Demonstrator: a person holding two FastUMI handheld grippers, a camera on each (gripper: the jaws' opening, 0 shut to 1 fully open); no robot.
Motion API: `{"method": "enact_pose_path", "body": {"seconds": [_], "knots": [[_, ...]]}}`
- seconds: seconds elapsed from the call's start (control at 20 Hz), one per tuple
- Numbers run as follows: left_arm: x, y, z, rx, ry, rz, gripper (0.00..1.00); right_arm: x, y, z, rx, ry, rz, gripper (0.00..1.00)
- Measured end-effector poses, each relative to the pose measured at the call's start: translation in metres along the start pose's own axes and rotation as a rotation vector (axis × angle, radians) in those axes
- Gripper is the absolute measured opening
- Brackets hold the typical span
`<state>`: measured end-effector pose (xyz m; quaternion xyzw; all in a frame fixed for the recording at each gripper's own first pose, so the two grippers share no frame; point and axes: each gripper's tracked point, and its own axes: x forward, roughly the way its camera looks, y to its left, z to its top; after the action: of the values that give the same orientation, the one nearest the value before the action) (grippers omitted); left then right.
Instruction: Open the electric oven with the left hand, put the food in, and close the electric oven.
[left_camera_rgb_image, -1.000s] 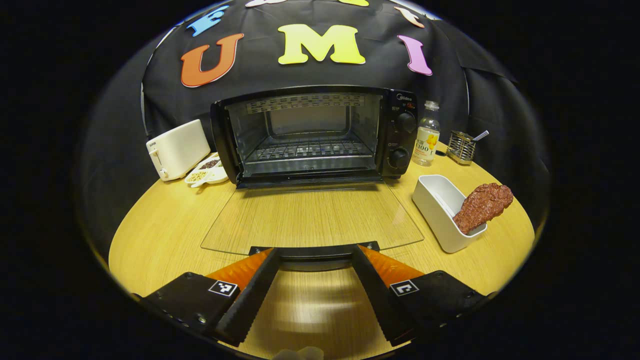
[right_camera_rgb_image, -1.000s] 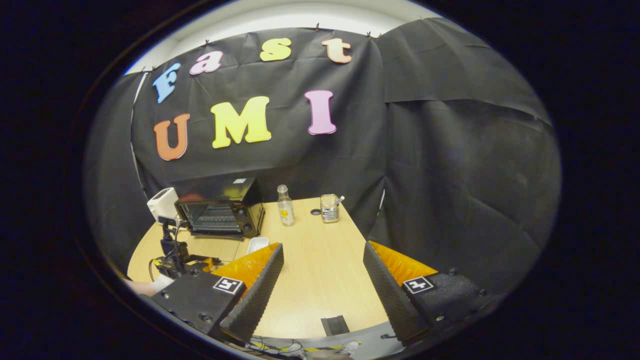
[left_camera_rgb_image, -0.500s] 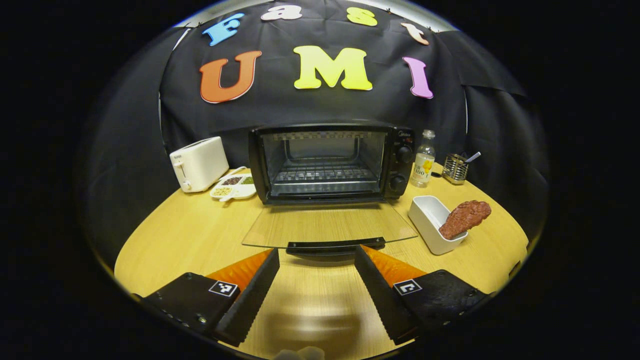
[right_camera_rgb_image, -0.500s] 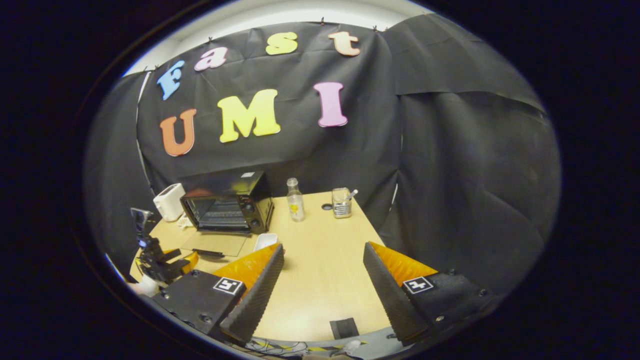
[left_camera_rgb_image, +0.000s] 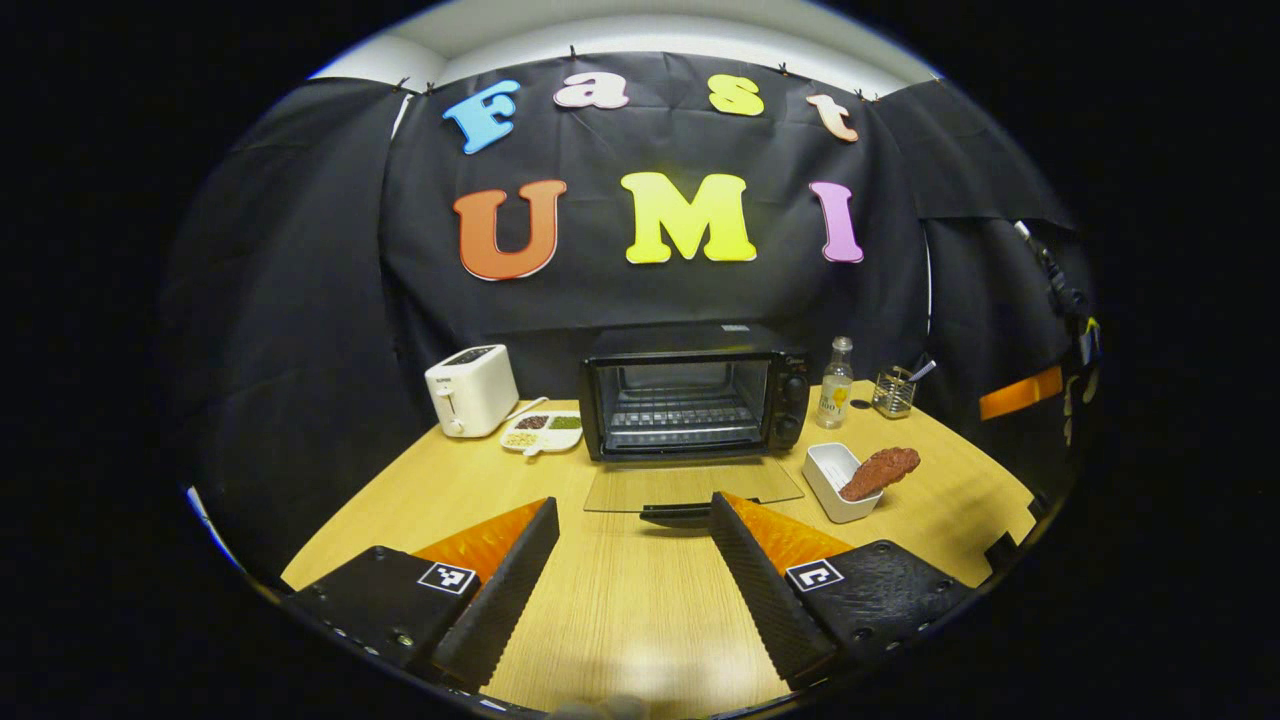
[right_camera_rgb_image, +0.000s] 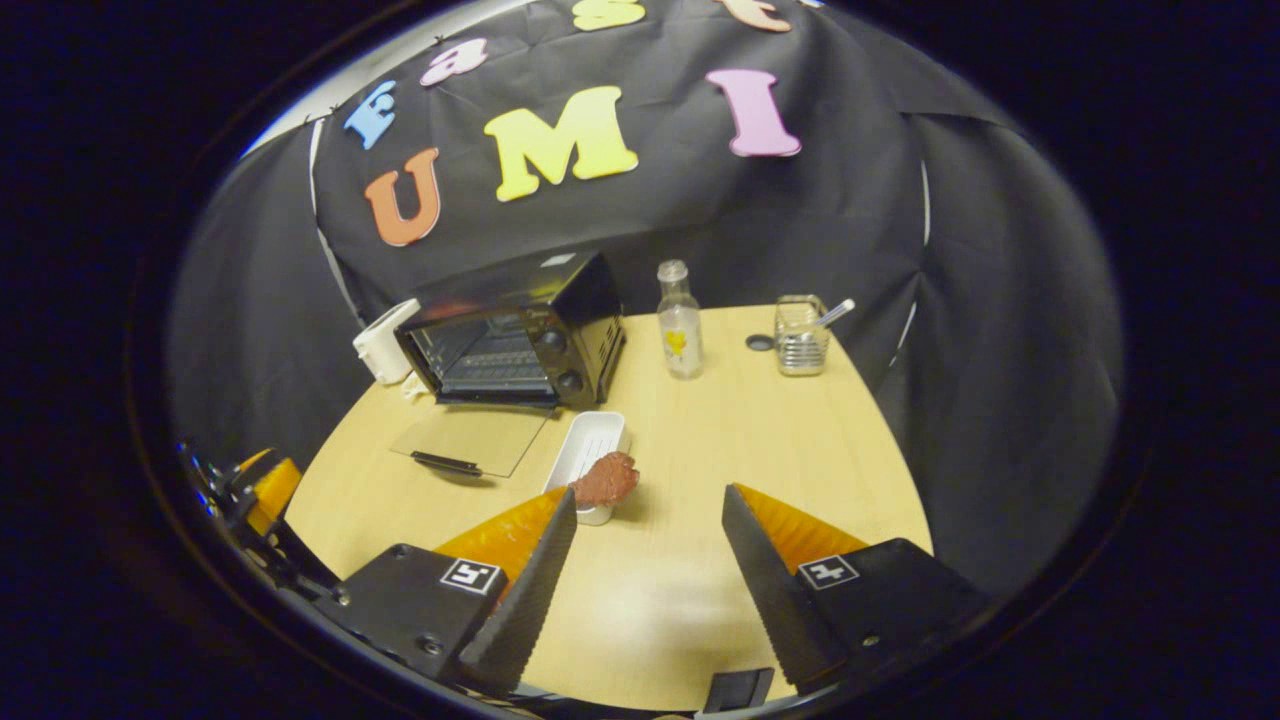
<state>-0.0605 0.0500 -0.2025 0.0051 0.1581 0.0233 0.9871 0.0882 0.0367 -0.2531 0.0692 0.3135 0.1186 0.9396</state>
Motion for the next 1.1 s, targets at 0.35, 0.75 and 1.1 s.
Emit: {"method": "enact_pose_path", "body": {"seconds": [0.35,0.75,1.1], "knots": [[-0.042,-0.005,0.033,0.045,-0.032,0.127,0.96,0.099,0.012,-0.016,0.143,0.247,0.191,0.68],[-0.06,-0.028,0.047,0.014,-0.024,0.239,0.96,0.125,0.029,-0.026,0.343,0.452,0.331,0.19],[-0.065,-0.037,0.045,-0.002,-0.024,0.27,0.97,0.12,0.036,-0.008,0.293,0.452,0.375,0.16]]}}
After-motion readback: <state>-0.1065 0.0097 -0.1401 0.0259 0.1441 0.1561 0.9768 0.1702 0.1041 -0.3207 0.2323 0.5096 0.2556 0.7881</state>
